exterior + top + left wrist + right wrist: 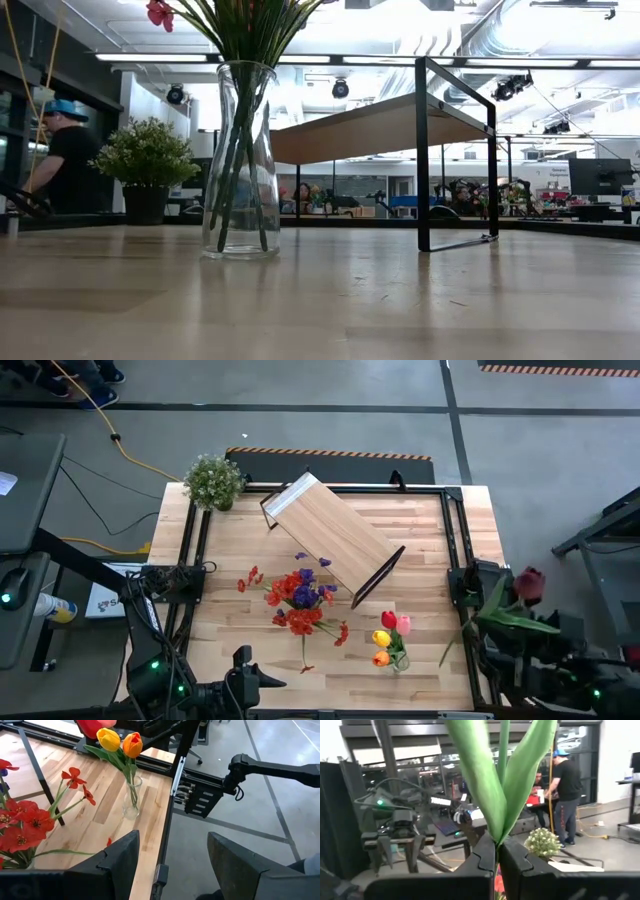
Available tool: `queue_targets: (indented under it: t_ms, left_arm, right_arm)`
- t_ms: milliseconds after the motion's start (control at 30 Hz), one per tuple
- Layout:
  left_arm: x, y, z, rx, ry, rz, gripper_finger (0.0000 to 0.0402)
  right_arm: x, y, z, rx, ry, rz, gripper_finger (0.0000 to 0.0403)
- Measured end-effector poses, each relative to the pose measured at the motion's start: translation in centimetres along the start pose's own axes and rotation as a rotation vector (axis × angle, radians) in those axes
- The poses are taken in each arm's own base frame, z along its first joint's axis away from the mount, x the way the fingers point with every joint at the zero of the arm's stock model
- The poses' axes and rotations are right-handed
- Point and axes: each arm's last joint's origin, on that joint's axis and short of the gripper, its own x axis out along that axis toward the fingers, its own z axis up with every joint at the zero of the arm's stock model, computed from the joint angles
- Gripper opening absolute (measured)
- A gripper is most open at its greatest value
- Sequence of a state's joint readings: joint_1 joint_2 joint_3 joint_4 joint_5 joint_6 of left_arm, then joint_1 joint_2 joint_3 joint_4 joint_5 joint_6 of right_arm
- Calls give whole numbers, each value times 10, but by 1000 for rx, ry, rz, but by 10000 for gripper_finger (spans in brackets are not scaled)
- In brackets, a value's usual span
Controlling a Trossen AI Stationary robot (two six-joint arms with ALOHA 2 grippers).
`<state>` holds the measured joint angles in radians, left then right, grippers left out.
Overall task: Pick and place flowers into a vace then onto a shelf
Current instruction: Put the dark red tulip into the right transparent vase
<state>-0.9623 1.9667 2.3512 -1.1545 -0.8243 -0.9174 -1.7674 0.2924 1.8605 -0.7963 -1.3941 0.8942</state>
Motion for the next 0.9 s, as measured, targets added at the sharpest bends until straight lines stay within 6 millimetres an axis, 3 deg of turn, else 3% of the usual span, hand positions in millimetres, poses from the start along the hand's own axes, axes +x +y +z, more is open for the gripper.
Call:
queue_targets:
  t_ms: [500, 900]
  left_arm:
    - [0, 0, 0, 22, 3, -3, 266]
    - [0, 0, 0, 20, 1, -3, 266]
  right_arm:
    - [-1, -19, -29, 91, 30, -118, 0]
    - [-3, -25, -26, 69, 18, -138, 0]
